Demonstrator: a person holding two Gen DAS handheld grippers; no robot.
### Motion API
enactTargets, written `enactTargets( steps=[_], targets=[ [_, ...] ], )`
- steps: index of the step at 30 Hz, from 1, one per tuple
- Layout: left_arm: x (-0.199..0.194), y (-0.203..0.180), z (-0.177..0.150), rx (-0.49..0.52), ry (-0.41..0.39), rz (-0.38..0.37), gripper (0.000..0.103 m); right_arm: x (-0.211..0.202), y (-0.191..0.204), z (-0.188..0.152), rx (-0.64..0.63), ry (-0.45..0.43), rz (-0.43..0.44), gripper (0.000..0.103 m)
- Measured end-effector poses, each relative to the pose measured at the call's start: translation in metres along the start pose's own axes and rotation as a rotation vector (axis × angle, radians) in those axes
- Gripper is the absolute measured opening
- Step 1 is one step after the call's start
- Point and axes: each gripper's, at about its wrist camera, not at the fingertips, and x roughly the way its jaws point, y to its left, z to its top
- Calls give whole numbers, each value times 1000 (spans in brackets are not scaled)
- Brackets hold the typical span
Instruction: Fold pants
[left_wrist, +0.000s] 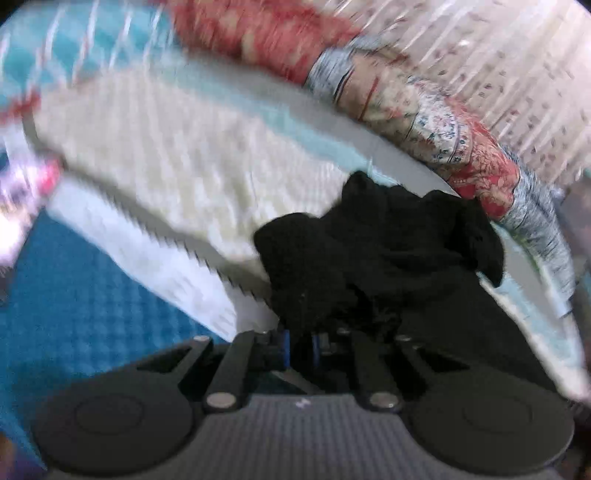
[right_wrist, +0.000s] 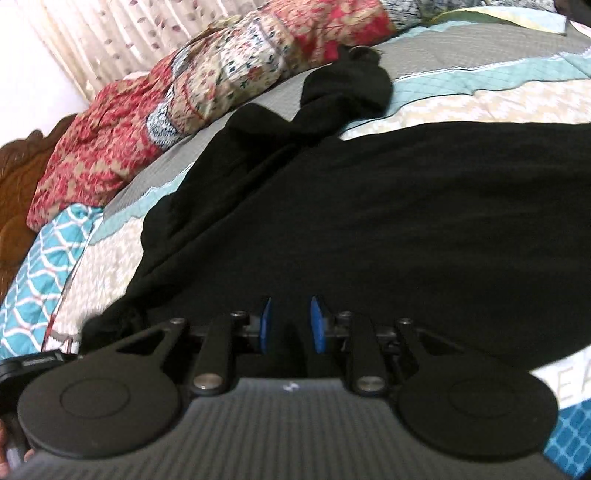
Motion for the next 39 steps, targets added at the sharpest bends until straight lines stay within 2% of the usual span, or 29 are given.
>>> enactTargets(
  steps=[2,3,4,6,7,9,11,14,17,20,21,22,24,28,30,33,37,38,39],
  targets=[
    [5,-2,-5,29,30,27,10,9,-3,2,15,23,-21,27],
    [13,0,-9,34,70,49,16,12,-6,1,23,36,-31,27],
    [22,4,-13,26,111,61,16,15,-8,-1,30,47,-38,27],
    [18,9,-14,-2,107,19,19,18,-11,-1,46,64,-43,27],
    [11,10,-11,-2,99,-2,27,17,-13,-2,52,65,-40,27],
    [-9,12,-4,-8,41,-12,43,11,-18,-3,58,61,-33,27],
    [-31,16,5,-9,-43,-20,44,8,-17,1,56,45,-24,27],
    [-49,19,34,15,-148,11,44,7,-20,6,51,24,-26,27],
    [-43,1,76,151,-230,41,45,5,-27,12,67,15,-18,28],
    [-16,-44,113,375,-321,0,66,-2,-31,27,42,-12,-6,28],
    [-3,-57,122,426,-325,-27,79,-5,-33,35,28,-25,-9,27],
    [13,-71,130,477,-313,-68,84,-9,-36,44,15,-42,-14,27],
    [50,-96,142,574,-267,-131,85,-12,-43,69,-4,-82,-30,28],
    [125,-144,144,769,-185,-156,90,-6,-55,138,-36,-151,-71,28],
    [159,-162,143,830,-155,-165,93,9,-53,177,-93,-171,-97,28],
    [191,-173,142,863,-112,-211,103,48,-48,231,-157,-171,-117,29],
    [218,-182,132,901,-70,-256,100,111,-34,278,-169,-138,-65,42],
    [225,-185,130,913,-55,-265,96,132,-26,286,-183,-116,-47,43],
    [232,-188,128,924,-29,-270,83,151,-18,292,-202,-90,-37,43]
  ],
)
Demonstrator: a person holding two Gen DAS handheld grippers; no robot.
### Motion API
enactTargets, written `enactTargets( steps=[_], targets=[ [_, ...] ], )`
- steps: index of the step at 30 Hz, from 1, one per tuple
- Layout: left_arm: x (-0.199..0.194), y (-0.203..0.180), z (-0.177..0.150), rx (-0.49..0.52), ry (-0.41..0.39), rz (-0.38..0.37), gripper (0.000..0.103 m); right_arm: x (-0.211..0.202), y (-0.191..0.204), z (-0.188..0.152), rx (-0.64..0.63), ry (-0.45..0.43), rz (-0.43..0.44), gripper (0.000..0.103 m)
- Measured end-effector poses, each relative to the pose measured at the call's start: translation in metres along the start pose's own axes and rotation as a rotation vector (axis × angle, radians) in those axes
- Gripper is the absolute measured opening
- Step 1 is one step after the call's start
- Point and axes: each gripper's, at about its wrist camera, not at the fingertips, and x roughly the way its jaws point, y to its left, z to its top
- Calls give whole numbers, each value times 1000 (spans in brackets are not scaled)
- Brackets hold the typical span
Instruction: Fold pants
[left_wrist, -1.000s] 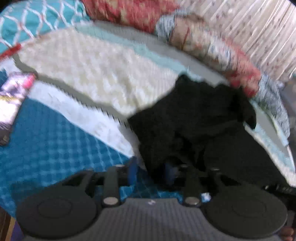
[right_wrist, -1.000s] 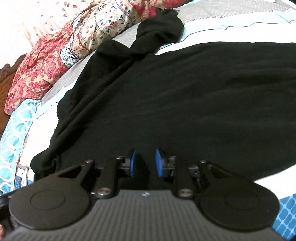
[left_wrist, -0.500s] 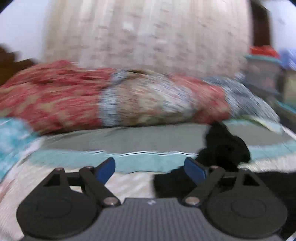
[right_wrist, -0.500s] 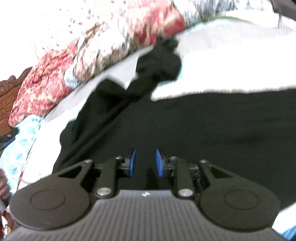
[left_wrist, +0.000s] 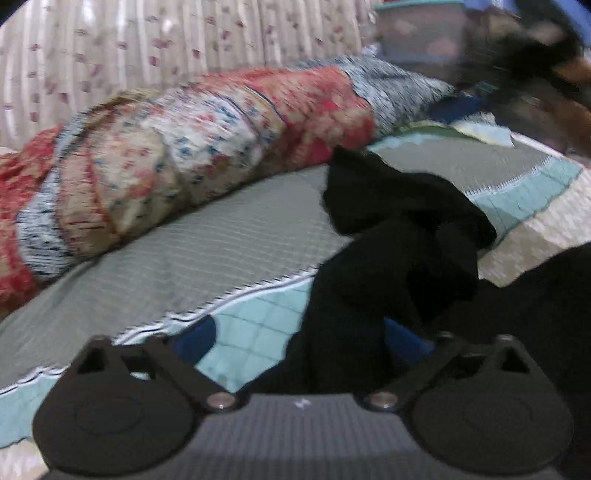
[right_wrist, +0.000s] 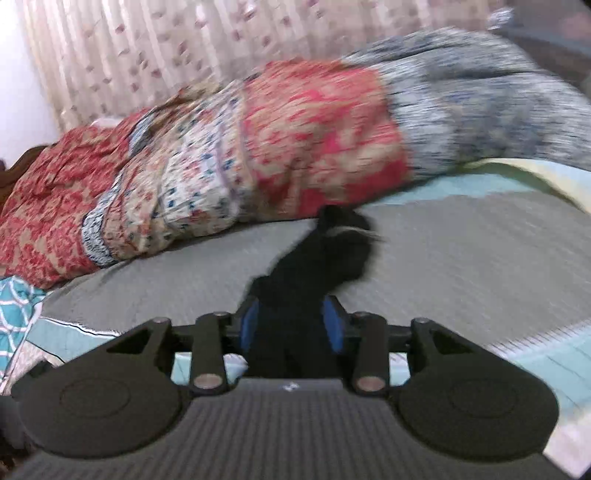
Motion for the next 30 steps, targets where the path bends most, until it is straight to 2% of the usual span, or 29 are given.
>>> enactTargets(
  steps=[1,2,3,4,6,7,8,9,10,12,15,17,20,22,26,28,30],
  targets=[
    [4,-1,0,2,26,-16,65,17,8,5,-24,27,9,45],
    [10,-1,1,-1,56,-24,55,39,19,7,-55,60,17,50],
    [14,-1,1,-4,80,-25,34,60,30,6,-87,99,27,53],
    [16,-2,0,-9,94,-21,23,77,37,4,-115,132,27,57],
    [9,-4,-1,-17,81,-2,18,112,49,-7,-174,189,-55,55],
    [0,-3,-2,-27,63,14,16,123,49,-12,-193,209,-108,43],
    [-8,0,-1,-43,44,31,15,129,45,-16,-202,215,-164,4],
    [-20,5,-2,-73,19,47,14,124,36,-15,-169,188,-164,5],
    [-29,11,-1,-103,0,53,14,109,27,-9,-117,137,-146,5],
    [-54,20,-2,-159,-48,68,13,58,5,8,-2,-37,-118,5],
    [-89,26,-2,-216,-110,97,13,-44,-47,28,197,-287,-61,5],
    [-111,25,-2,-247,-138,99,13,-111,-80,24,284,-407,-64,5],
    [-137,18,-7,-273,-175,91,13,-196,-115,-11,358,-511,-114,5],
    [-154,9,-17,-284,-190,55,13,-237,-130,-49,416,-518,-108,5],
    [-172,-22,-39,-220,-159,120,12,-281,-136,-135,454,-452,-204,5],
    [-176,-34,-55,-195,-101,100,15,-287,-140,-176,486,-392,-234,7],
    [-179,-39,-69,-191,-41,86,16,-287,-146,-211,528,-297,-284,9]
  ],
)
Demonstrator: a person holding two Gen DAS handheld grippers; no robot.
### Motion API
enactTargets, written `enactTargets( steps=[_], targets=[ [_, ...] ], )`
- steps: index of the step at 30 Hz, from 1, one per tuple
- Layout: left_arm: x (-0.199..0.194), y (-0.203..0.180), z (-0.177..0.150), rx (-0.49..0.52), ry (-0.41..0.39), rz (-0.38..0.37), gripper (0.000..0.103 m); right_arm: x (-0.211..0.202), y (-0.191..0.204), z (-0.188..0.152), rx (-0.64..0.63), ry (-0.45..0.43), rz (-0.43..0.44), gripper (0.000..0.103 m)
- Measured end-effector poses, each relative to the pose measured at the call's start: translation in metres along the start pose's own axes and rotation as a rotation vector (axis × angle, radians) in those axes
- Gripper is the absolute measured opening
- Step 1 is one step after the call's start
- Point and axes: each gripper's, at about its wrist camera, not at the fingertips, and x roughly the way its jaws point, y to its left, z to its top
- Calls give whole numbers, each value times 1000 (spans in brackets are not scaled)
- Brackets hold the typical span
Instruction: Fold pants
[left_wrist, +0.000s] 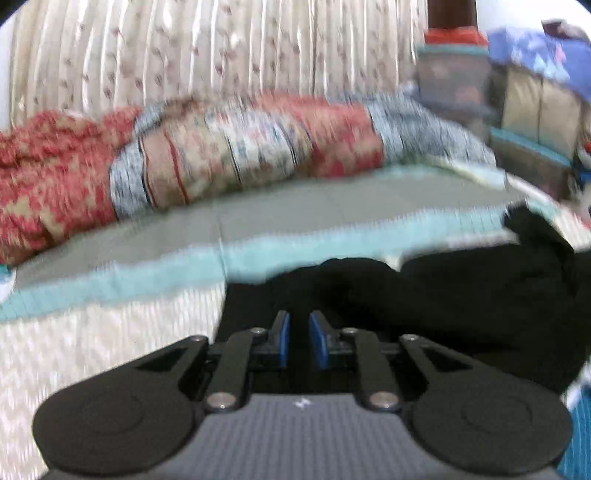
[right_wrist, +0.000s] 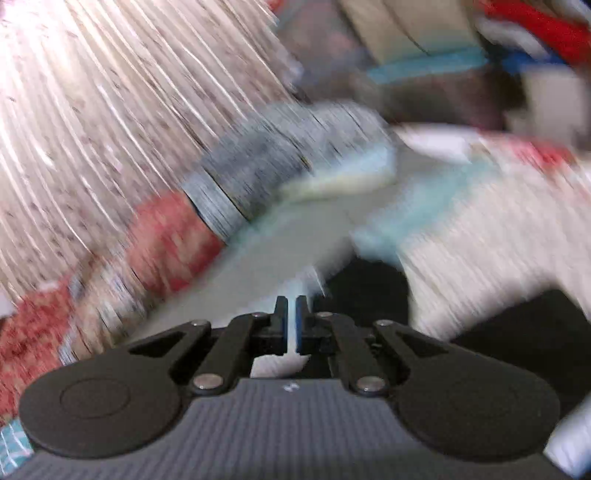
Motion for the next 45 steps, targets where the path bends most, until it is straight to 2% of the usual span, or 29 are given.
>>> enactTargets(
  steps=[3,5,6,7,8,9,10,11,14,15,16,17,18,19,20,21,24,26,27,28,30,31,33,34,35,38,42,45],
  targets=[
    [-7,18,0,-52,25,23,17,1,-11,-14,14,27,-68,9],
    [-9,37,13,-119,4,54,34,1,-7,-12,10,14,-76,9],
    [-6,45,22,-145,-11,58,51,4,-2,-9,2,6,-66,9],
    [0,52,30,-152,-22,48,59,4,-1,-8,-6,2,-56,9],
    [12,57,40,-144,-21,41,61,8,6,-6,-16,2,-44,9],
    [27,59,48,-125,-6,48,74,7,4,-8,-24,2,-36,10],
    [46,60,54,-93,26,64,99,12,9,-6,-34,4,-28,10],
    [67,61,58,-71,62,85,103,16,14,-6,-46,5,-21,10],
    [122,65,56,-90,176,81,96,30,20,-2,-104,4,-30,15],
    [136,64,55,-107,208,49,87,37,22,3,-126,2,-42,16],
    [146,61,52,-111,229,17,63,44,24,10,-152,-1,-59,18],
    [152,53,48,-95,247,-9,47,53,27,17,-181,-3,-78,20],
    [156,42,46,-54,250,4,29,64,30,25,-218,-4,-96,22],
    [152,30,42,-6,220,45,19,75,33,32,-259,0,-109,30],
    [146,24,41,19,196,54,17,86,37,38,-296,7,-118,37],
    [138,22,40,13,172,51,13,99,41,44,-327,19,-123,40],
    [98,32,39,-80,70,46,12,136,49,51,-367,95,-116,46],
    [76,40,39,-125,17,65,12,162,58,44,-442,177,-108,61],
    [67,45,39,-150,1,73,12,176,62,36,-502,214,-135,63],
    [56,49,37,-181,-15,82,12,188,63,29,-543,241,-185,60],
    [41,56,35,-224,-34,100,12,207,53,22,-568,280,-303,14],
    [35,59,34,-239,-41,114,12,204,46,27,-531,256,-306,7],
    [29,69,40,-262,-59,133,12,173,33,51,-425,128,-309,7],
    [23,72,40,-278,-74,138,12,153,25,65,-360,70,-279,7],
    [19,75,40,-295,-89,140,12,124,14,82,-267,-3,-228,7],
    [6,83,36,-355,-129,160,12,43,-9,124,-131,-177,-191,7],
    [-4,98,30,-508,-184,174,12,-39,-27,160,-26,-345,-159,7],
    [-3,117,25,-643,-209,160,12,-63,-24,173,-14,-418,-163,7]
  ],
)
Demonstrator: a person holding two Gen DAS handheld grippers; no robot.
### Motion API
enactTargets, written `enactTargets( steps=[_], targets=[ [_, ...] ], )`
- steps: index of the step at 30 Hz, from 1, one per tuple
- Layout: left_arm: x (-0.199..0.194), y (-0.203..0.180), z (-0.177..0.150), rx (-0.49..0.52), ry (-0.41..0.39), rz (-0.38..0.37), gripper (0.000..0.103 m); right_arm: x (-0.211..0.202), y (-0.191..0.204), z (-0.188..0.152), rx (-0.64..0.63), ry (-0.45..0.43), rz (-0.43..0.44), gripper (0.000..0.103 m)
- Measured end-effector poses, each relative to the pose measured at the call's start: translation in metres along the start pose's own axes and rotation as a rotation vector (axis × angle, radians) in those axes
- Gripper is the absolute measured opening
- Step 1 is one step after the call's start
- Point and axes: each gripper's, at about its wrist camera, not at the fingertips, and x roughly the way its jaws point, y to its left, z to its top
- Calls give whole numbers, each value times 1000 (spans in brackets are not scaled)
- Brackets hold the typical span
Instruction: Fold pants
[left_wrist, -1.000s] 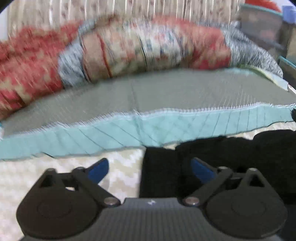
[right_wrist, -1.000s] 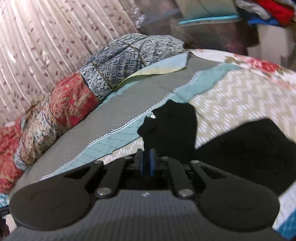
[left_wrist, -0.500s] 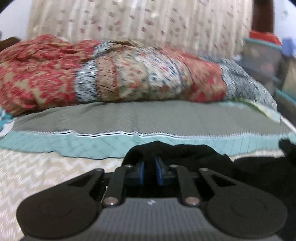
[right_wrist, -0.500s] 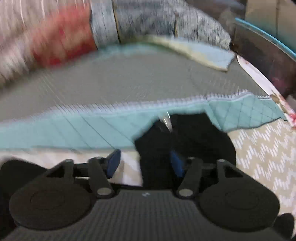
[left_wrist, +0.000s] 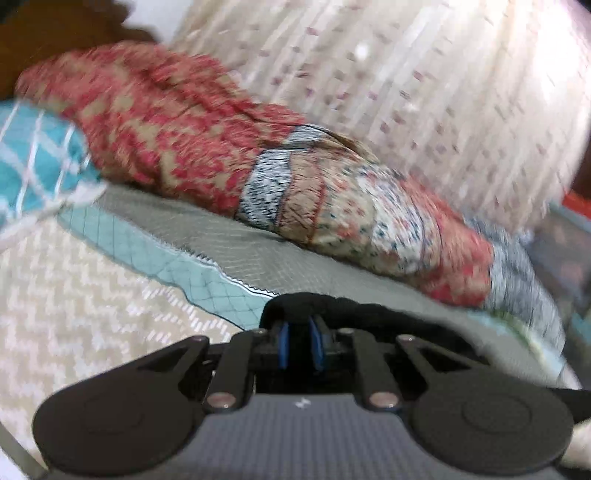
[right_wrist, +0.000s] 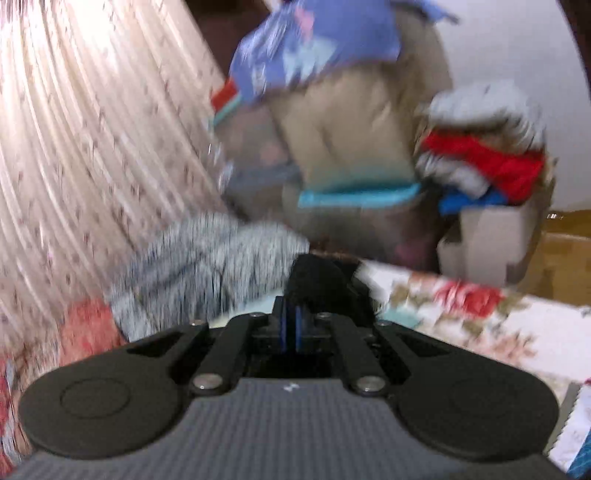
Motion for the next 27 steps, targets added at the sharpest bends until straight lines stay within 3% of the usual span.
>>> enactTargets(
  steps=[3,11,16,19,22,27],
  targets=[
    [16,7,8,-70,-2,5,12,21,17,-2,-44,27,0,7],
    [95,-10,17,8,71,78,11,115,59,-53,-80,183,-69,7],
    [119,-5,21,-52,83,85,11,153,77,-63,-47,176,-107,7],
    [112,-2,21,-84,73,54,11,147,78,-48,26,142,-46,7],
    [86,0,20,-94,35,9,11,115,63,-29,91,92,28,7],
    [10,13,3,-98,-25,-63,11,32,-8,-21,162,58,91,7]
  ],
)
